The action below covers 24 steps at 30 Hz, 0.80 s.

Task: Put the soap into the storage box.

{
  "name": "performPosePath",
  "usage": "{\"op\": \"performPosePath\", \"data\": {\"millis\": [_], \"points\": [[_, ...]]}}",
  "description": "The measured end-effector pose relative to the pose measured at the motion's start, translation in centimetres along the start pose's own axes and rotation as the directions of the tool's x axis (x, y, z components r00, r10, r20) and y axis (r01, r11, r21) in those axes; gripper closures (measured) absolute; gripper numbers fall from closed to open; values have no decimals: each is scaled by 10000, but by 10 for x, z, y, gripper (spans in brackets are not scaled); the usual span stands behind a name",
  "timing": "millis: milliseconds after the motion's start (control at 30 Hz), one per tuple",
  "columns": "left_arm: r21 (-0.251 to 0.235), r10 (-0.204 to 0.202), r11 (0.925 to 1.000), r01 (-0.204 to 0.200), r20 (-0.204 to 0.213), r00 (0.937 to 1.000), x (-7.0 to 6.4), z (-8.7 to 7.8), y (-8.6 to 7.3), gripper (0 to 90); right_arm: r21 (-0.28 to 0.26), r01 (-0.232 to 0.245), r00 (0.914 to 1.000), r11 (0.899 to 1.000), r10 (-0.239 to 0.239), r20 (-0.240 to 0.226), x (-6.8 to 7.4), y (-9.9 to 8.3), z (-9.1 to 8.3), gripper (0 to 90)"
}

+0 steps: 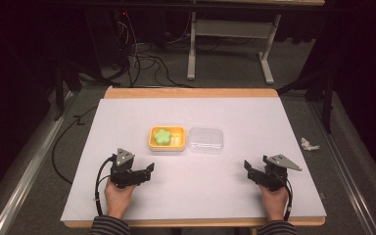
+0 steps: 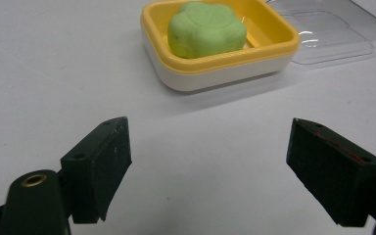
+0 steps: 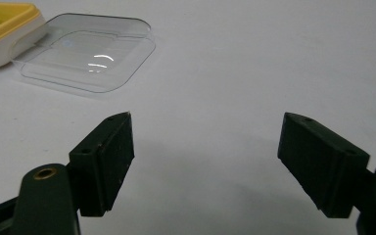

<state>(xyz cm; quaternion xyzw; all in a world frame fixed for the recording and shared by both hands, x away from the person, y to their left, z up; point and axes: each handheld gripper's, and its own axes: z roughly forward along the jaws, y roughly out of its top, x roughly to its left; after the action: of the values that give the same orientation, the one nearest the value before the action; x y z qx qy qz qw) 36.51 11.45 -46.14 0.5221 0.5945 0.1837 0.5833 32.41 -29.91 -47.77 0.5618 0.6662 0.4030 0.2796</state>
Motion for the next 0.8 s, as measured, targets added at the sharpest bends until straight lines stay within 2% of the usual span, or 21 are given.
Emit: {"op": "performPosePath", "data": {"millis": [133,233,400,800], "points": [[-85,-6,10000,5,-115,9999,1,6,-1,177,33,76,10000,10000,-76,3,0,0,1,219],[-72,174,9998,-176,-211,9996,2,12,-5,177,19,34,10000,10000,-34,4,0,0,0,219],[21,245,9997,-244,-287,9993,3,16,-7,178,35,42,10000,10000,-42,2,0,0,0,220],[-202,388,9990,-390,-145,9991,0,26,-15,184,73,49,10000,10000,-49,8,0,0,1,219]]}}
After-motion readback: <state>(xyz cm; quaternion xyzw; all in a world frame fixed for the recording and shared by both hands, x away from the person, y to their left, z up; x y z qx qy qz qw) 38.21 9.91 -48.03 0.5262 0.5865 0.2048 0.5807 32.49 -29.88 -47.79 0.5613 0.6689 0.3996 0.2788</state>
